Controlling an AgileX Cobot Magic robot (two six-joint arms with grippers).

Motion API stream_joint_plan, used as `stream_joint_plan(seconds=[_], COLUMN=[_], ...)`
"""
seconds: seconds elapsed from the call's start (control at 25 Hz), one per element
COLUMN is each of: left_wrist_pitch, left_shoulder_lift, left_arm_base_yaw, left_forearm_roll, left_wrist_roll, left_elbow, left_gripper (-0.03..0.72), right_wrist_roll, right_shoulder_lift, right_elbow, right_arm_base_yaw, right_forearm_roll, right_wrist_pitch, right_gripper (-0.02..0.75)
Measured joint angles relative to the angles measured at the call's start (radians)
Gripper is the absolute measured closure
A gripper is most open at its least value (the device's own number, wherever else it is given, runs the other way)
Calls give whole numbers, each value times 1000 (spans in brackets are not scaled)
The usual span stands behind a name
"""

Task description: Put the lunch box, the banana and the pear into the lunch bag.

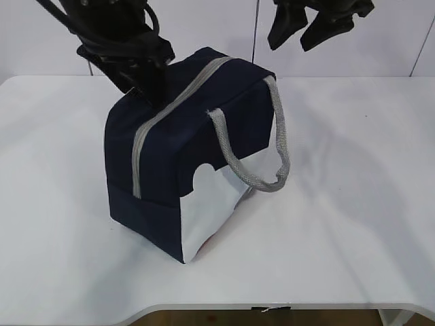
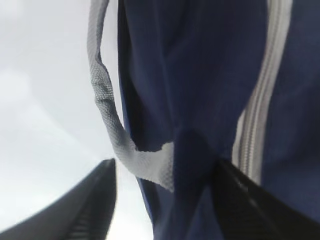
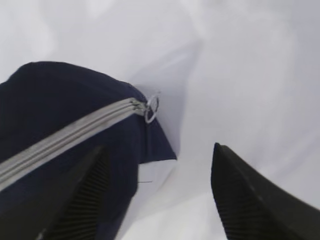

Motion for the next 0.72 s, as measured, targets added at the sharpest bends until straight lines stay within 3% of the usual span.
stream_joint_plan(seconds=[0.08,0.2,0.56,0.72], left_wrist_pitch=[0,0,0,1], left_shoulder_lift=[-4,-19,-150,-207], left_arm_base_yaw=[0,0,0,0], left_forearm_roll=[2,2,11,13], left_wrist_roll=[-2,-10,-16,-17], left_elbow=[0,0,0,0], left_gripper=[196,169,169,208], right_wrist_roll=[0,0,0,0], right_shoulder_lift=[-8,-37,-228,-348], right_elbow=[0,24,234,348], right_arm_base_yaw=[0,0,0,0], right_forearm_roll=[-11,-16,-22,-26], right_wrist_pitch=[2,2,2,2], right_gripper=[229,230,232,233])
